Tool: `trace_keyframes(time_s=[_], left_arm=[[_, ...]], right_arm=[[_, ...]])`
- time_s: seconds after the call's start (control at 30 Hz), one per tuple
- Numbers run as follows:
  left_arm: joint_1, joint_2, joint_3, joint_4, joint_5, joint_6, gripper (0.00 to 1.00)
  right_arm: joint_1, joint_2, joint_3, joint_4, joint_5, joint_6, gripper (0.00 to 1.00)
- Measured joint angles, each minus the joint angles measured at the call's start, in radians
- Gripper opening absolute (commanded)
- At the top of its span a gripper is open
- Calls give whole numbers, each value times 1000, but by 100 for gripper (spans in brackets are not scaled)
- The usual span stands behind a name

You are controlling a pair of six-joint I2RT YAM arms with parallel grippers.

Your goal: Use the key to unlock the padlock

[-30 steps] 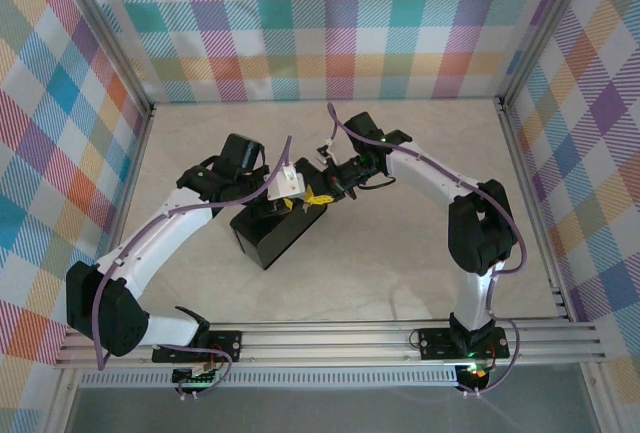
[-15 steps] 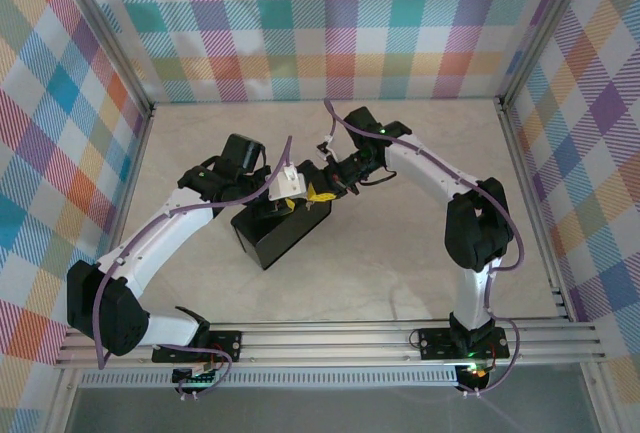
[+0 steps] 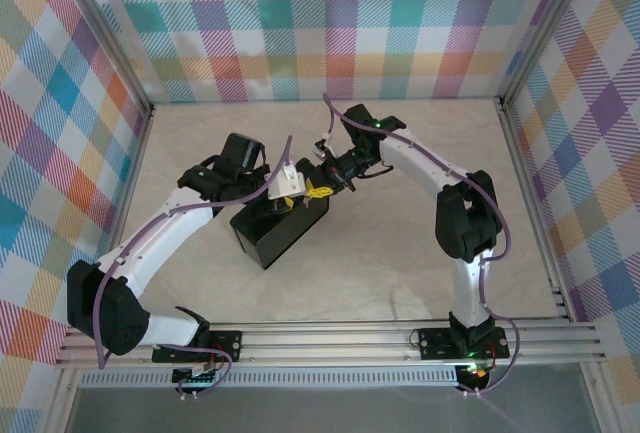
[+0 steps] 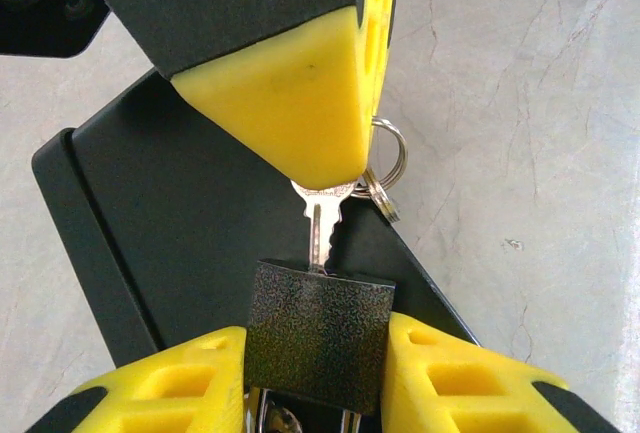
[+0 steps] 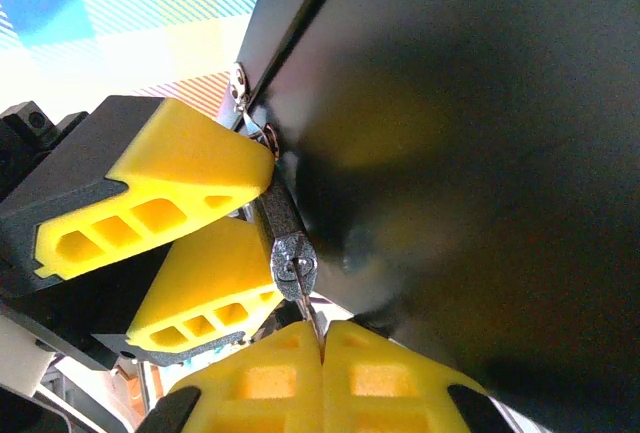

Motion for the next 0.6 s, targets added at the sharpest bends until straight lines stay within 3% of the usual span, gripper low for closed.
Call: trace_keyframes(time_s=[0.17, 0.43, 0.6], left_arm=[[2, 0, 0, 1, -8, 0, 34], [9, -2, 2, 0, -17, -1, 30], [21, -3, 1, 3, 10, -5, 29]], right_arm=[[0, 0, -13, 48, -21, 50, 0], [0, -35, -116, 249, -66, 193, 0], [0, -59, -150, 281, -43, 198, 0]])
